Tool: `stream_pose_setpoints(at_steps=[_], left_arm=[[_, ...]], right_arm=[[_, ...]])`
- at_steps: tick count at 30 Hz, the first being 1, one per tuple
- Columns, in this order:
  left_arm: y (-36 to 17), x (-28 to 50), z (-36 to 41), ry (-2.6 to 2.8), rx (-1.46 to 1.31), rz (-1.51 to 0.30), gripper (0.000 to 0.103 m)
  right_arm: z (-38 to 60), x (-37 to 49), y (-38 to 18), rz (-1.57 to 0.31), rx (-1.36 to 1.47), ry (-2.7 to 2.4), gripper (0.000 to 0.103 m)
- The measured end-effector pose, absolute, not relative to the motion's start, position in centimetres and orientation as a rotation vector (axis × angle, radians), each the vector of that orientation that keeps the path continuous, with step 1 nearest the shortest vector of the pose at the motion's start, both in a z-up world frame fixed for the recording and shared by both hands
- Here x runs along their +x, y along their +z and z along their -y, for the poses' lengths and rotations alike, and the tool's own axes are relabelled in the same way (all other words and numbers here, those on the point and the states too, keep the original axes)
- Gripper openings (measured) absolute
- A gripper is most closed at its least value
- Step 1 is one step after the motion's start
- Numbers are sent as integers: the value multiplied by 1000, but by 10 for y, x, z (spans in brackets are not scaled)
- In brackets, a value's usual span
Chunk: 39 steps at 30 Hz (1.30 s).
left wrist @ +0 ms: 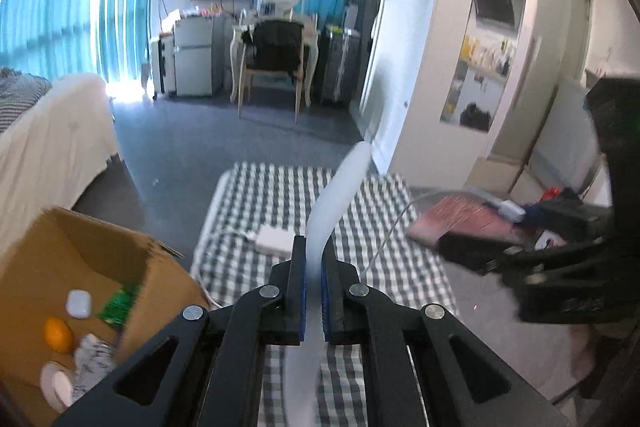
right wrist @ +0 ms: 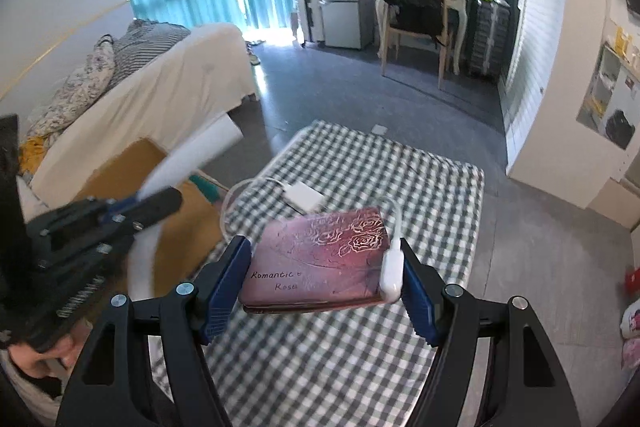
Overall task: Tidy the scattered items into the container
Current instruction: 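Carry the white tube toward the box with the left while the right sets the pink box down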
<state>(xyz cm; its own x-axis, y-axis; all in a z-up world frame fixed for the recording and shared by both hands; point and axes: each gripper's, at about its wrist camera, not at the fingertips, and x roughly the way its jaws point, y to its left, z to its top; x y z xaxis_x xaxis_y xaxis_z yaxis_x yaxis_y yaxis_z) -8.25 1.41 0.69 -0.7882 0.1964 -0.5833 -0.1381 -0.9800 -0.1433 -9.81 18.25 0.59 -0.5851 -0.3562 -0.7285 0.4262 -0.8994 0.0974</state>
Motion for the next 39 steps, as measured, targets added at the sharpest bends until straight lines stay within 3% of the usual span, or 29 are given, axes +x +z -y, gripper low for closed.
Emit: stream_pose_setpoints(at_steps=[2,5,12,18,19,21,29,35,38,39], left_arm=[[23,-74,-6,2836,-891,137,4],[42,-62,10,2880,-847,131,4],[36,-53,50,2939,-890,178,4],[28,-46,67,2956,-924,185,4],[27,-44,70,2963,-927,189,4],[26,-38,76,2982,-932,193,4],[31,-5,136,3164,-950,232,4],[19,-4,177,3231,-1021,281,7],[2,-10,193,3243,-1108,327,17],[-4,-10,196,3244,-1138,333,27]], right_arm=[[-175,-93,15,-123,1071,-2465,25],[-159,-91,15,-189,1090,-2463,25],[-147,-109,-40,-198,1247,-2380,25],[-143,-102,-26,-208,1194,-2388,26],[-142,-101,-26,-214,1197,-2387,26],[-142,-98,-32,-227,1216,-2395,39],[-138,-86,-21,-211,1177,-2420,59],[-120,-77,-6,-238,1132,-2427,60],[-113,-72,-3,-252,1129,-2434,63],[-114,-69,-3,-255,1132,-2440,67]])
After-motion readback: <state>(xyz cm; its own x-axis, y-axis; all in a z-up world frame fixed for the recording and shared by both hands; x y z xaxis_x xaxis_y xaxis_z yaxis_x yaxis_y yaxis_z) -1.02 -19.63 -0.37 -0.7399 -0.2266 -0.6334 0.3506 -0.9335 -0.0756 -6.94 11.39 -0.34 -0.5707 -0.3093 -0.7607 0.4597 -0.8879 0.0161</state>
